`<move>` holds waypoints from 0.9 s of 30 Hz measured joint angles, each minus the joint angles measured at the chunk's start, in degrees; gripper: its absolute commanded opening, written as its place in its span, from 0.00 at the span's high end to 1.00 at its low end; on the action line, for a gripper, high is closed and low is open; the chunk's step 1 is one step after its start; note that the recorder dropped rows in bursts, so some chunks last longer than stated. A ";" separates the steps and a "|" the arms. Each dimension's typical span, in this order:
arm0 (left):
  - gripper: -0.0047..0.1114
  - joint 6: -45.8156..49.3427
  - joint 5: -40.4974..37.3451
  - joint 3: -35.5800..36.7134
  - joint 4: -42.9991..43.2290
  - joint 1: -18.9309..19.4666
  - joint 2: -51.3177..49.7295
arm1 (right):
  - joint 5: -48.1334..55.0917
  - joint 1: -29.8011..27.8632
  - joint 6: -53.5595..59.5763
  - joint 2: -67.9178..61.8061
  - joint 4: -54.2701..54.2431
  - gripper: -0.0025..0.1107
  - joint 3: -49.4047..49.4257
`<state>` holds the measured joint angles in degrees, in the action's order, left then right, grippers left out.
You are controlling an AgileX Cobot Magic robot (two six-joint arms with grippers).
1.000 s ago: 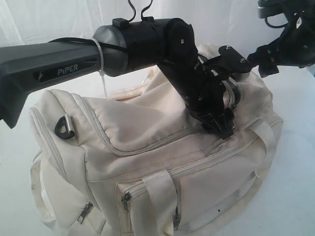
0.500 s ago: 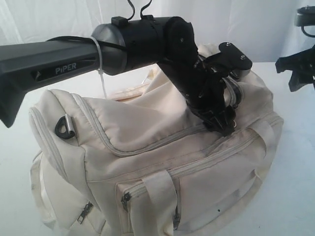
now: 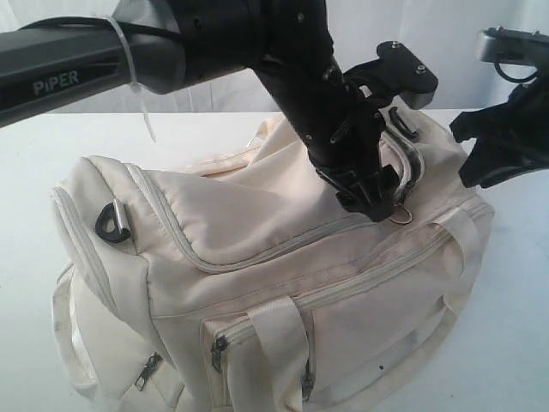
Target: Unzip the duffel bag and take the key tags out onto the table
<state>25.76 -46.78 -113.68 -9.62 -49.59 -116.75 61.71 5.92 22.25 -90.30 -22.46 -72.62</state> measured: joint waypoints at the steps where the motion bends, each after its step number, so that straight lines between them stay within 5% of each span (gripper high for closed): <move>1: 0.36 0.00 -0.74 0.00 0.27 0.00 0.15 | 0.23 0.00 0.12 0.00 -1.34 0.58 0.35; 4: 0.44 0.00 -2.70 0.00 2.01 0.00 0.78 | 0.36 0.00 3.94 0.00 -7.23 0.46 1.53; 14: 0.95 -9.30 -9.49 0.00 20.71 -0.03 6.55 | -1.98 4.01 13.86 0.10 -16.61 0.46 4.42; 27: 0.96 -10.72 -15.01 0.00 24.21 -0.03 10.72 | -4.27 8.28 3.55 -1.26 -6.59 0.45 5.02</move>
<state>15.05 -61.79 -113.68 14.59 -49.61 -106.03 57.44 14.20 25.80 -91.56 -29.05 -67.60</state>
